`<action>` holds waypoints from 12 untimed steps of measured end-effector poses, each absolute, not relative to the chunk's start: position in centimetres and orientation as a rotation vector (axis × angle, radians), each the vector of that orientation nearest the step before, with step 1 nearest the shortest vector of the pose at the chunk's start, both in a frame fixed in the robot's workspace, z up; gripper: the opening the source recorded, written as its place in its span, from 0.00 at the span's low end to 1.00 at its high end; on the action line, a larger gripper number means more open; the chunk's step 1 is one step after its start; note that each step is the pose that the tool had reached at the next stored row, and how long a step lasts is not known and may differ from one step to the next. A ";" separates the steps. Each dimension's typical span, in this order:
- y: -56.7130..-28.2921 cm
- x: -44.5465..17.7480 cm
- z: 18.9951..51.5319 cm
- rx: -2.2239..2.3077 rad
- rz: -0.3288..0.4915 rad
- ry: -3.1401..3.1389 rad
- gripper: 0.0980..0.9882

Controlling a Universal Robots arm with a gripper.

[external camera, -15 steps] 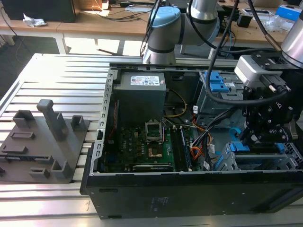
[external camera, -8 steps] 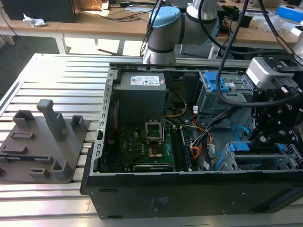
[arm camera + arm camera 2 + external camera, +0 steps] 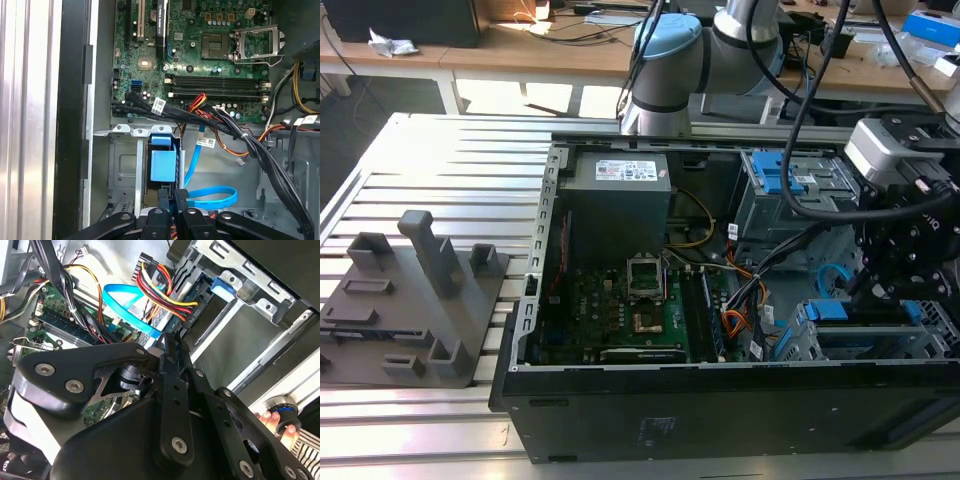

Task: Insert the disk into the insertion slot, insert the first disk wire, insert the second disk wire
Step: 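Insert the second disk wire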

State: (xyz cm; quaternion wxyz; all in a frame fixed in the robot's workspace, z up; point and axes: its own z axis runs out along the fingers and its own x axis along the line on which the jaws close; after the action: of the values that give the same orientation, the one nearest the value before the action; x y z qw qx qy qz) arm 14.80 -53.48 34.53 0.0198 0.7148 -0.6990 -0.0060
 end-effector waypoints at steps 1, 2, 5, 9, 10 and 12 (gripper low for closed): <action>-53.5 15.0 34.5 2.211 -0.019 -2.176 0.07; -53.5 15.1 34.5 2.205 -0.019 -2.181 0.07; -53.5 15.4 34.4 2.190 -0.020 -2.197 0.07; -53.5 15.7 34.3 2.158 -0.021 -2.228 0.07; -53.5 15.7 34.2 2.151 -0.021 -2.235 0.07; -53.5 15.7 34.2 2.149 -0.022 -2.237 0.07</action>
State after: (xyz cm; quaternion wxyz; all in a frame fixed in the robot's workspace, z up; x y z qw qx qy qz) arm 15.74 -53.53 34.16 0.0198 0.6927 -0.7209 -0.0070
